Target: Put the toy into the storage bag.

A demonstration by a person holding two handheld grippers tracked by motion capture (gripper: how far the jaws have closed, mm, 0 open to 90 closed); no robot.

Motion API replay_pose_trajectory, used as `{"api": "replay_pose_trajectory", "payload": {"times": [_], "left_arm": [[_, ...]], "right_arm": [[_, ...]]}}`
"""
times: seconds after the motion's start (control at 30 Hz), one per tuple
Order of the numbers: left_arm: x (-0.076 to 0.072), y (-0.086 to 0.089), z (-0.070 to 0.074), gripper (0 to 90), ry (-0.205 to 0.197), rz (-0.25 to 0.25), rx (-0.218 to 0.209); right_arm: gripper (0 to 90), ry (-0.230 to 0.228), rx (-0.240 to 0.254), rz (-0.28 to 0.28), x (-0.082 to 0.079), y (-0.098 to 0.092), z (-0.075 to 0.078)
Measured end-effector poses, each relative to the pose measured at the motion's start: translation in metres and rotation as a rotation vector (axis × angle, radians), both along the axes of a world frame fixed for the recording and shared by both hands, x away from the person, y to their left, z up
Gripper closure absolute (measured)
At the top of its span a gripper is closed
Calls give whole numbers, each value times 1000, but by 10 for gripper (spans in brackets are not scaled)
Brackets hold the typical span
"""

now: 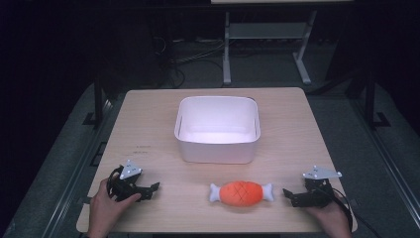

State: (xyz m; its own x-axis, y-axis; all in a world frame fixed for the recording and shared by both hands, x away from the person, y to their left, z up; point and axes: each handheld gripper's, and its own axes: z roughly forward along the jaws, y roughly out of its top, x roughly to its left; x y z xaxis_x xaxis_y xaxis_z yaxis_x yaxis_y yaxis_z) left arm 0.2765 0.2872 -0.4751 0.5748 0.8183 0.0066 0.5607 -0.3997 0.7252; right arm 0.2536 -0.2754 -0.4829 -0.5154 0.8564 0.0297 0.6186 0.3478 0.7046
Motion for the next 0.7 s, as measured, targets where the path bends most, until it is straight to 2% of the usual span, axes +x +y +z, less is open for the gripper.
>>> {"api": "replay_pose_trajectory", "payload": {"times": [0.1, 0.23, 0.27, 0.3, 0.33, 0.4, 0.43, 0.47, 0.5, 0.57, 0.7], "left_arm": [[0, 0, 0, 128, 1, -1, 0], [0, 0, 0, 128, 0, 0, 0], [0, 0, 0, 128, 0, 0, 0], [0, 0, 0, 128, 0, 0, 0], [0, 0, 0, 129, 1, -1, 0], [0, 0, 0, 128, 1, -1, 1], [0, 0, 0, 128, 1, 0, 0], [0, 0, 0, 128, 1, 0, 0], [0, 0, 0, 128, 0, 0, 0], [0, 0, 0, 128, 0, 0, 0], [0, 0, 0, 128, 1, 0, 1]], "right_arm": [[34, -1, 0, 7, 0, -1, 0], [133, -11, 4, 28, -3, -2, 2], [157, 5, 10, 32, -4, -2, 4], [157, 5, 10, 32, -4, -2, 4], [210, 13, 16, 44, -6, -1, 6], [229, 15, 19, 45, -7, -1, 8], [271, 13, 25, 40, -8, -1, 10], [376, 10, 24, 43, -11, -2, 13], [376, 10, 24, 43, -11, -2, 13], [516, 13, 39, 58, -13, -3, 17], [732, -1, 55, 79, -18, -5, 26]]}}
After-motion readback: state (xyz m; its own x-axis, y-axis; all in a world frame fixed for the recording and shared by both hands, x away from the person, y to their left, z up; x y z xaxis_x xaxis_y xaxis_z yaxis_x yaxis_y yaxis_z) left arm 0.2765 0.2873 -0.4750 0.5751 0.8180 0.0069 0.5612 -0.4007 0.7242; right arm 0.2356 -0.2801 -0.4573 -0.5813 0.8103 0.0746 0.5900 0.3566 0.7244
